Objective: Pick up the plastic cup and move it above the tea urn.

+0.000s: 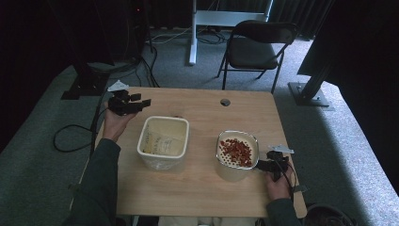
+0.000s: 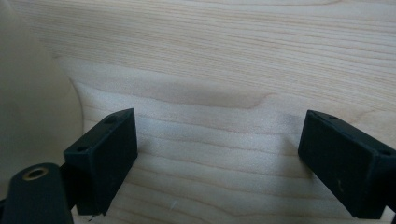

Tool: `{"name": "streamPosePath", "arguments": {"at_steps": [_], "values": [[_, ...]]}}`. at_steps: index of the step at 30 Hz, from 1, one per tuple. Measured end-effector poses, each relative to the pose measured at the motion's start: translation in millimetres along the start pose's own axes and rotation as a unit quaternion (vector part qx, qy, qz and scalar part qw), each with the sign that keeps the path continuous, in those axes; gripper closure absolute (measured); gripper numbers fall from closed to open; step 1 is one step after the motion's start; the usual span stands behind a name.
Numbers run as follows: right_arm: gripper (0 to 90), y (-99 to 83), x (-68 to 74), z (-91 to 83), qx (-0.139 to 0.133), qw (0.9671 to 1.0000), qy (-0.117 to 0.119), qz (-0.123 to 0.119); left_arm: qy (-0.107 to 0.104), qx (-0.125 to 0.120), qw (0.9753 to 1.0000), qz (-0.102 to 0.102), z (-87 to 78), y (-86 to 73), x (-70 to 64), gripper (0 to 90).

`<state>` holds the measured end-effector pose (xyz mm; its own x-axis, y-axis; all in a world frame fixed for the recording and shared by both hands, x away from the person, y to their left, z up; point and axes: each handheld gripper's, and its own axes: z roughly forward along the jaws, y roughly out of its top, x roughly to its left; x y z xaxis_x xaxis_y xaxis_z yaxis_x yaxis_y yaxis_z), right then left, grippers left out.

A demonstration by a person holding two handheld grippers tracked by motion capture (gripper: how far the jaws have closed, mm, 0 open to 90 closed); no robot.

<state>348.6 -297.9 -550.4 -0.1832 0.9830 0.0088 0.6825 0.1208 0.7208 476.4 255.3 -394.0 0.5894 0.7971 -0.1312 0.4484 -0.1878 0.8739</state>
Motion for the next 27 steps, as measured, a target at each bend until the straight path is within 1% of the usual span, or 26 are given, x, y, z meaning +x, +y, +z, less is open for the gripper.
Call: {"name": "streamPosePath", "arguments": {"at_steps": [3,6,7,9,11,13,16,18,19,22,24,25,26,27], "values": [[11.2,0.0,0.0,0.0,0.000,1.0000,0.000,0.000,0.008,0.010,0.9999,0.003,11.3,2.3,5.1,39.3],[11.2,0.0,0.0,0.0,0.000,1.0000,0.000,0.000,0.014,0.005,0.9998,0.009,17.6,5.7,7.6,39.9],[11.2,0.0,0.0,0.0,0.000,1.0000,0.000,0.000,0.017,0.003,0.9998,0.007,18.7,5.8,8.7,39.9],[11.2,0.0,0.0,0.0,0.000,1.0000,0.000,0.000,0.017,0.001,0.9999,0.000,22.1,4.2,12.0,40.0],[11.2,0.0,0.0,0.0,0.000,1.0000,0.000,0.000,0.017,0.005,0.9998,-0.005,27.0,1.7,13.9,39.9],[11.2,0.0,0.0,0.0,0.000,1.0000,0.000,0.000,0.021,0.012,0.9997,-0.003,33.1,-0.6,13.9,39.8],[11.2,0.0,0.0,0.0,0.000,1.0000,0.000,0.000,0.023,0.014,0.9996,0.001,40.3,-2.9,12.3,39.7],[11.2,0.0,0.0,0.0,0.000,1.0000,0.000,0.000,0.016,0.017,0.9997,0.000,46.0,-4.9,11.7,39.7],[11.2,0.0,0.0,0.0,0.000,1.0000,0.000,0.000,0.007,0.020,0.9998,-0.002,50.2,-6.2,11.4,39.7],[11.2,0.2,0.5,0.2,0.000,1.0000,-0.001,0.001,-0.009,0.028,0.9996,-0.001,60.7,-10.1,9.6,39.2],[11.2,0.2,0.6,0.2,0.000,1.0000,-0.001,0.001,-0.011,0.036,0.9993,0.000,68.3,-13.5,7.8,39.2],[11.2,0.1,0.8,0.2,0.000,1.0000,-0.001,0.001,-0.019,0.039,0.9990,-0.007,74.9,-16.4,7.6,39.2],[11.2,0.1,0.8,0.2,0.000,1.0000,-0.001,0.001,-0.019,0.039,0.9990,-0.007,74.9,-16.4,7.6,39.3],[11.2,0.1,0.8,0.1,0.000,1.0000,-0.001,0.001,-0.023,0.039,0.9989,-0.011,77.7,-17.5,7.5,39.3]]}}
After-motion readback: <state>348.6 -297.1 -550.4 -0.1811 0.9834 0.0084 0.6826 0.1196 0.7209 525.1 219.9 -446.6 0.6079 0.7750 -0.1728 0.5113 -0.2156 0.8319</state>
